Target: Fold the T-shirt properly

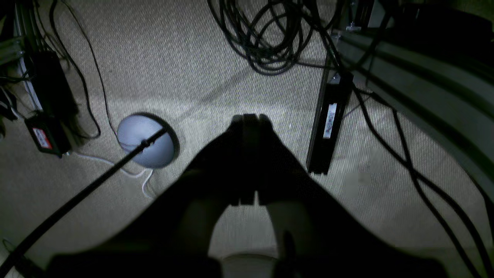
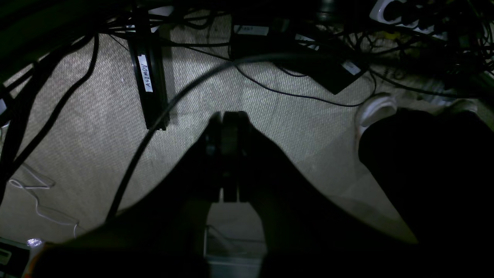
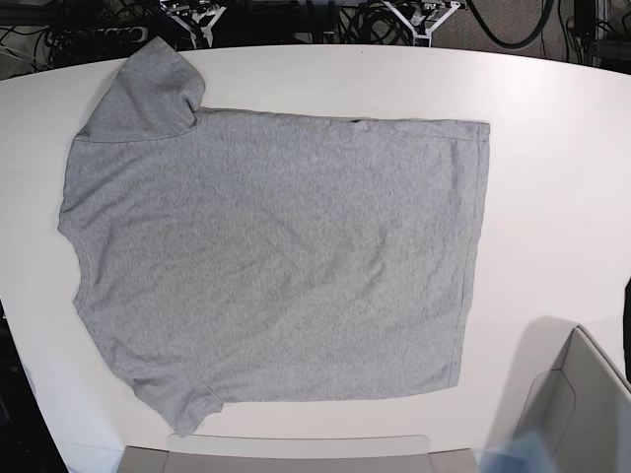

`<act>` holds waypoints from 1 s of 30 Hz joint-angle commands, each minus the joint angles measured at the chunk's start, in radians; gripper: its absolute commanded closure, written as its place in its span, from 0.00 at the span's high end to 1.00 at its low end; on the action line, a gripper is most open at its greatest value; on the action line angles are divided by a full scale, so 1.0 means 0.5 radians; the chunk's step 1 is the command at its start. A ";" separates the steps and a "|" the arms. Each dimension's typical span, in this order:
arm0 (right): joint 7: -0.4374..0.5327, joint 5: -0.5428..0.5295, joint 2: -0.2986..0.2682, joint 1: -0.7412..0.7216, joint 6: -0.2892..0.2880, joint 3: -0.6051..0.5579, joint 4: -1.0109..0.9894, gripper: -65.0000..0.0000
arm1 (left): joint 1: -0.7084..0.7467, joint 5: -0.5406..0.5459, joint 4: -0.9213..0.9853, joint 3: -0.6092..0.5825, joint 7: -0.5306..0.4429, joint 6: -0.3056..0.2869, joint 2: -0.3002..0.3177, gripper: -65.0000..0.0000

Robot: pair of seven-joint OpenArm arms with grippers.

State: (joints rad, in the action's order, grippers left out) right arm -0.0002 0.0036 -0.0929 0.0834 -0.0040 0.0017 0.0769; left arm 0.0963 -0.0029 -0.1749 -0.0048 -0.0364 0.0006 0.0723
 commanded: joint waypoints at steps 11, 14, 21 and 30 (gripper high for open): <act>0.011 0.003 -0.009 0.007 -0.006 -0.002 0.004 0.00 | 0.011 0.001 -0.005 0.005 -0.033 0.010 0.010 0.00; 0.011 0.003 -0.009 0.007 -0.006 -0.005 0.004 0.00 | 0.011 0.001 -0.005 0.005 -0.033 0.010 0.010 0.00; 0.011 0.007 -0.009 0.010 -0.006 -0.005 0.004 0.00 | 0.011 0.001 -0.005 0.005 -0.036 0.010 0.010 0.00; 0.011 0.007 -0.009 0.034 -0.006 -0.005 0.007 0.00 | 0.014 0.001 -0.005 0.005 -0.036 0.010 0.010 0.00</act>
State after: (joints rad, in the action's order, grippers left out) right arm 0.0032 0.0048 -0.0929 0.0975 -0.0040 0.0013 0.0788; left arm 0.0975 -0.0029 -0.1749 -0.0048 -0.0471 0.0002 0.0723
